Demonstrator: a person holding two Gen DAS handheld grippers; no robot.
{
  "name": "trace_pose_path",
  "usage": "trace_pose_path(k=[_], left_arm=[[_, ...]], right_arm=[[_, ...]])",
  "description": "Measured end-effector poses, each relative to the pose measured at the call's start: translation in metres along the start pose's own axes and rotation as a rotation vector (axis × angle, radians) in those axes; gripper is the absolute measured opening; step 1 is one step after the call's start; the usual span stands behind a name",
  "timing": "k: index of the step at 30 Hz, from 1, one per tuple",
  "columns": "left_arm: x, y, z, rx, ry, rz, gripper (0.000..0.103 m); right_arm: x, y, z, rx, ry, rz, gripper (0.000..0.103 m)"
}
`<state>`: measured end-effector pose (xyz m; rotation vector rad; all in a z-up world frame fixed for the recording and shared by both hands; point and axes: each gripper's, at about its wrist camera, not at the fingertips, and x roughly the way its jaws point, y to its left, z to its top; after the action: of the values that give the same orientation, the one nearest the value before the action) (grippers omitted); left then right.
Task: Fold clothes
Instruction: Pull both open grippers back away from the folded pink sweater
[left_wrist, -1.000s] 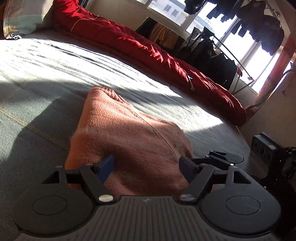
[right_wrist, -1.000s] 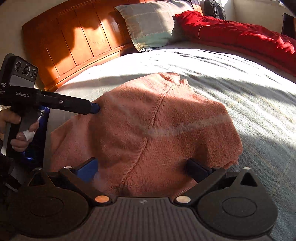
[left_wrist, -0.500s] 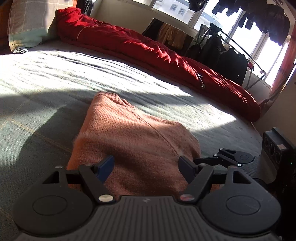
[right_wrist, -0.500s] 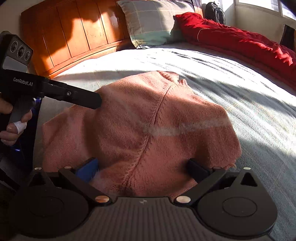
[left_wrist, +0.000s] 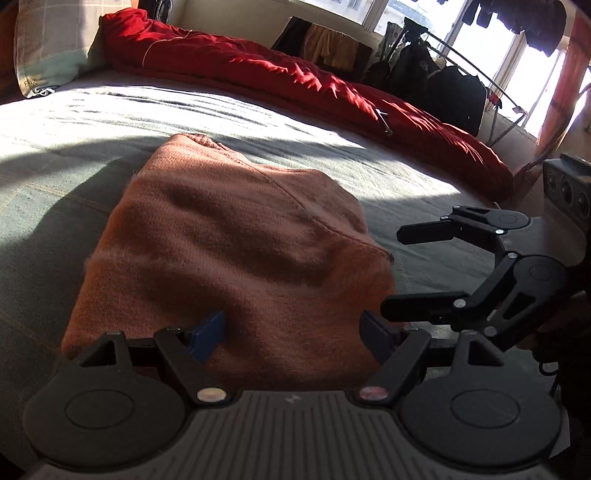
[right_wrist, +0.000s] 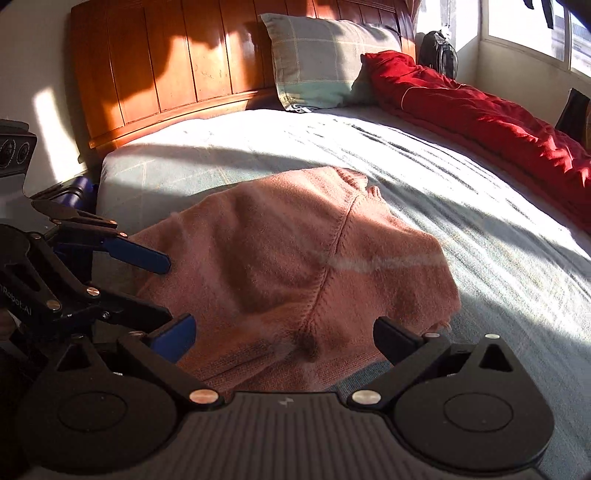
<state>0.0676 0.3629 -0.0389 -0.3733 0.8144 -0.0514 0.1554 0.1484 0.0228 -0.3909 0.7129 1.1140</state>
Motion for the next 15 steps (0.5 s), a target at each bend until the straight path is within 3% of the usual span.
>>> trace_pose_path(k=[5, 11, 13, 15], left_arm=[[-0.006, -0.010, 0.000, -0.010, -0.020, 0.023, 0.080], [-0.008, -0.069, -0.005, 0.180, -0.080, 0.017, 0.080], [0.002, -0.082, -0.008, 0.208, -0.077, 0.021, 0.080], [0.016, -0.091, -0.012, 0.200, -0.054, -0.030, 0.080]], right_arm=[[-0.028, -0.003, -0.026, 0.004, 0.022, -0.043, 0.103], [-0.070, -0.012, -0.063, 0.098, -0.039, -0.099, 0.103], [-0.080, -0.017, -0.073, 0.164, -0.064, -0.087, 0.103], [-0.086, -0.021, -0.080, 0.199, -0.069, -0.079, 0.103]])
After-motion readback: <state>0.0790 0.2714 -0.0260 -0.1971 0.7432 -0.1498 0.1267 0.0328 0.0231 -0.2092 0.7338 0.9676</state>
